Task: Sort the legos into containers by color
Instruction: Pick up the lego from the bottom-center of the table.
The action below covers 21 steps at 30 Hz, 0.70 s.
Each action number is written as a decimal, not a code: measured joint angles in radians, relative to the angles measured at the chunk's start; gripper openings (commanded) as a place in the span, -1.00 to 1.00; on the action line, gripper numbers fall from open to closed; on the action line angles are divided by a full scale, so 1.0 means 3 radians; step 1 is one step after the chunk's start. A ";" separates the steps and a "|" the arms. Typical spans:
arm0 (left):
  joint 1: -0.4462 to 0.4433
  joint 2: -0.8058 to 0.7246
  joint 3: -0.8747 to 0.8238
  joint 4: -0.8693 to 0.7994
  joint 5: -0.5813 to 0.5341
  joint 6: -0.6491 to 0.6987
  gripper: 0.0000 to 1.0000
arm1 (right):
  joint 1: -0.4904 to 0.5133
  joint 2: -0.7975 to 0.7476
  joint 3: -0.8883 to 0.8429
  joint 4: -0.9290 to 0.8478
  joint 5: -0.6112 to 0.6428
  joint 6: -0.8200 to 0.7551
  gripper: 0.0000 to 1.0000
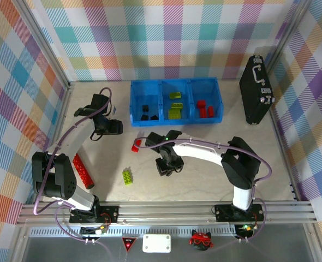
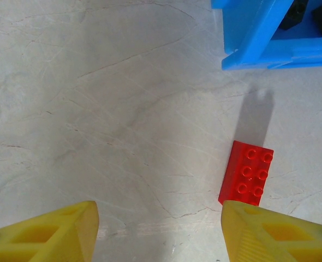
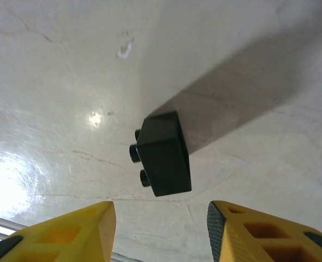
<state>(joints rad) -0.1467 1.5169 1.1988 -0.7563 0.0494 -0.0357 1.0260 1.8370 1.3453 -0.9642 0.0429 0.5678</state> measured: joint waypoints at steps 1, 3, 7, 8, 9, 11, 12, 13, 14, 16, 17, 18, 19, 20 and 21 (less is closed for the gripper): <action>0.0000 0.0000 0.0000 0.0000 0.0000 0.0000 0.22 | 0.0014 0.0000 -0.0020 0.0006 0.0000 0.0014 -0.02; 0.0000 0.0000 0.0000 0.0000 -0.0009 0.0000 0.22 | 0.0023 0.0000 -0.0028 0.0009 0.0005 0.0031 -0.03; 0.0000 0.0000 0.0000 0.0000 -0.0024 0.0001 0.22 | 0.0023 0.0000 -0.0028 0.0024 0.0066 0.0042 -0.05; 0.0000 0.0000 0.0000 0.0000 -0.0024 0.0001 0.22 | 0.0023 0.0001 -0.0028 0.0029 0.0079 0.0041 -0.06; 0.0000 0.0000 0.0000 0.0000 -0.0025 0.0001 0.22 | 0.0023 0.0001 -0.0028 0.0038 0.0084 0.0041 -0.06; 0.0000 0.0000 0.0000 0.0000 -0.0031 0.0008 0.22 | 0.0023 0.0017 -0.0028 0.0062 0.0093 0.0041 -0.08; 0.0000 0.0000 0.0000 0.0000 -0.0032 0.0009 0.22 | 0.0023 0.0029 -0.0028 0.0072 0.0093 0.0041 -0.08; 0.0000 0.0000 0.0000 0.0000 -0.0033 0.0009 0.22 | 0.0023 0.0056 -0.0028 0.0088 0.0093 0.0039 -0.09; 0.0000 0.0000 0.0000 0.0000 -0.0033 0.0010 0.22 | 0.0023 0.0083 -0.0028 0.0100 0.0093 0.0039 -0.10; 0.0000 0.0000 0.0000 0.0000 -0.0033 0.0010 0.22 | 0.0023 0.0137 -0.0028 0.0123 0.0092 0.0039 -0.12; 0.0000 0.0000 0.0000 0.0000 -0.0033 0.0010 0.22 | 0.0023 0.0161 -0.0028 0.0136 0.0092 0.0039 -0.13; 0.0000 0.0000 0.0000 0.0000 -0.0033 0.0010 0.21 | 0.0023 0.0181 -0.0028 0.0149 0.0092 0.0039 -0.15; 0.0000 0.0000 0.0000 0.0000 -0.0033 0.0010 0.21 | 0.0023 0.0197 -0.0028 0.0161 0.0092 0.0039 -0.20; 0.0000 0.0000 0.0000 0.0000 -0.0033 0.0010 0.22 | 0.0023 0.0207 -0.0028 0.0174 0.0092 0.0042 -0.24; 0.0000 0.0000 0.0000 0.0000 -0.0033 0.0010 0.21 | 0.0023 0.0211 -0.0028 0.0183 0.0092 0.0042 -0.27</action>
<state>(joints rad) -0.1467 1.5169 1.1988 -0.7563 0.0395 -0.0326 1.0328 1.9003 1.3369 -0.9092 0.0704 0.5804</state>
